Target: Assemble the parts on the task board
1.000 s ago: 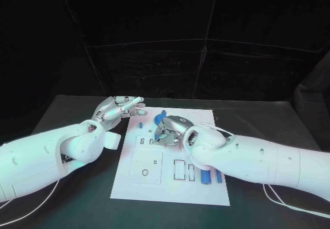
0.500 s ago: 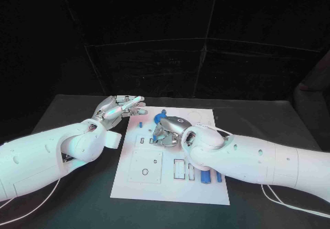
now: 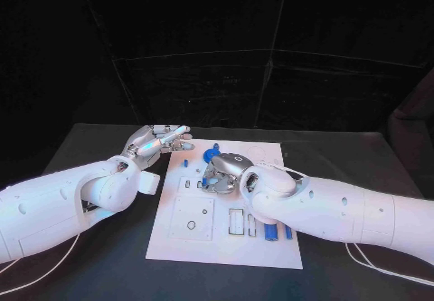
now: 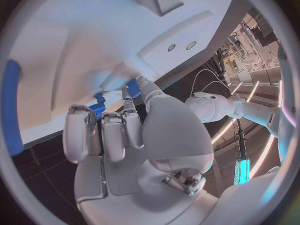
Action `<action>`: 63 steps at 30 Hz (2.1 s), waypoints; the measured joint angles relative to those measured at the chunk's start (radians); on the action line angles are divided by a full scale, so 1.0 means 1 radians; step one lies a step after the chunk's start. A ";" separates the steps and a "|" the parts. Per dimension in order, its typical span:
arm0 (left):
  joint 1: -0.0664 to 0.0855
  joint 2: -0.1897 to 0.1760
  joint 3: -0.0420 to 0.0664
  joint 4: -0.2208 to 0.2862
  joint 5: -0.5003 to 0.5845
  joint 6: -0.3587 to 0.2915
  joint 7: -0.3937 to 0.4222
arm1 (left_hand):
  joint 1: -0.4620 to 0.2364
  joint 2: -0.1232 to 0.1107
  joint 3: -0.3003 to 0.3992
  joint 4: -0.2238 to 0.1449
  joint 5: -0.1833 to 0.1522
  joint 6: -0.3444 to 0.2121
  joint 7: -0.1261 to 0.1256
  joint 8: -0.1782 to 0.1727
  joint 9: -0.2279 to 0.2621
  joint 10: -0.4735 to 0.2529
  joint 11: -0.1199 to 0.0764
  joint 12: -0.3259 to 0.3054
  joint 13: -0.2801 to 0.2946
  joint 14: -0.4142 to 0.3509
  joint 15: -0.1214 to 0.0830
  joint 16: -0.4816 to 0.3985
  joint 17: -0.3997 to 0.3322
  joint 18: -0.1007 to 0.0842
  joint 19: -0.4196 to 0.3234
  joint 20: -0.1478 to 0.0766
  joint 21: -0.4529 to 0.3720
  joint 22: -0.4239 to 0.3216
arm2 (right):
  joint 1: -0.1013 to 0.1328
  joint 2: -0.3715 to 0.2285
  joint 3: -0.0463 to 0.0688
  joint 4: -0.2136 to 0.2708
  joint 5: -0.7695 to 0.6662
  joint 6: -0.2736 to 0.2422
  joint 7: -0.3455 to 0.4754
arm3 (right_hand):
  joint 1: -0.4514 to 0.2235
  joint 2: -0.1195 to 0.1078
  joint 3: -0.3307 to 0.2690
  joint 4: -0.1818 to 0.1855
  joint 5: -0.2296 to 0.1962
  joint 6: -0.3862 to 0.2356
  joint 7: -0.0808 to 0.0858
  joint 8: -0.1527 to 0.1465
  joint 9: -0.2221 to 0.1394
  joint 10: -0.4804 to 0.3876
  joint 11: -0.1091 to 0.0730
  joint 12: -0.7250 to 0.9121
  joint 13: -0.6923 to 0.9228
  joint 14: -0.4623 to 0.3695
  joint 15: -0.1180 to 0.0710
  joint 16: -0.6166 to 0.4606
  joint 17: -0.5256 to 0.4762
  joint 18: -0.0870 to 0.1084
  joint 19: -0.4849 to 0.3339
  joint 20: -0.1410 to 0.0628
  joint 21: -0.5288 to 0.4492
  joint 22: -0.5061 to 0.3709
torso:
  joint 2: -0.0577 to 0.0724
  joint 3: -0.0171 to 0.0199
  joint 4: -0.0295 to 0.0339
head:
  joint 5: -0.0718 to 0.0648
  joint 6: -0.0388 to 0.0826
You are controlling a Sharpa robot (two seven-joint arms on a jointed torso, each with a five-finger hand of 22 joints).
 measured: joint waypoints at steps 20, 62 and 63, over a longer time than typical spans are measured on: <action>0.000 0.000 0.000 0.000 0.000 0.000 0.000 | 0.000 0.000 0.000 0.000 0.000 0.000 0.000 0.000 0.000 0.000 0.000 0.000 0.000 0.000 0.000 0.000 0.000 0.000 0.000 0.000 0.000 0.000 | 0.000 0.003 0.000 0.001 -0.014 -0.003 -0.023 | -0.025 -0.025 -0.009 0.009 0.002 -0.013 0.003 -0.009 0.003 0.000 0.007 -0.018 0.000 -0.003 0.005 0.000 0.001 0.000 -0.004 0.004 0.000 -0.002 | 0.000 0.0000 -0.0004 | 0.000 0.000; 0.034 0.017 0.000 -0.066 -0.334 0.050 -0.356 | -0.060 0.001 -0.028 0.030 0.000 0.127 -0.131 0.137 0.054 0.227 -0.154 0.360 0.271 0.316 -0.156 1.167 1.076 0.000 0.445 -0.186 0.403 0.240 | 0.075 -0.288 -0.001 0.150 0.393 -0.140 0.303 | 0.024 -0.032 -0.193 0.109 0.070 -0.119 0.030 -0.012 0.003 -0.075 0.035 -0.120 0.000 -0.003 0.026 -0.027 0.000 0.000 -0.025 0.029 -0.035 -0.062 | -0.029 0.0099 -0.0064 | 0.025 -0.009; 0.040 0.021 0.000 -0.069 -0.369 0.064 -0.392 | -0.080 0.004 -0.036 0.048 -0.007 0.127 -0.131 0.151 0.062 0.220 -0.153 0.393 0.297 0.319 -0.158 1.201 1.101 0.000 0.456 -0.187 0.459 0.301 | 0.081 -0.297 -0.001 0.148 0.423 -0.134 0.315 | 0.026 -0.030 -0.193 0.110 0.075 -0.119 0.030 -0.012 0.003 -0.075 0.035 -0.120 0.000 -0.003 0.026 -0.029 0.000 0.000 -0.025 0.029 -0.035 -0.062 | -0.033 0.0114 -0.0079 | 0.026 -0.011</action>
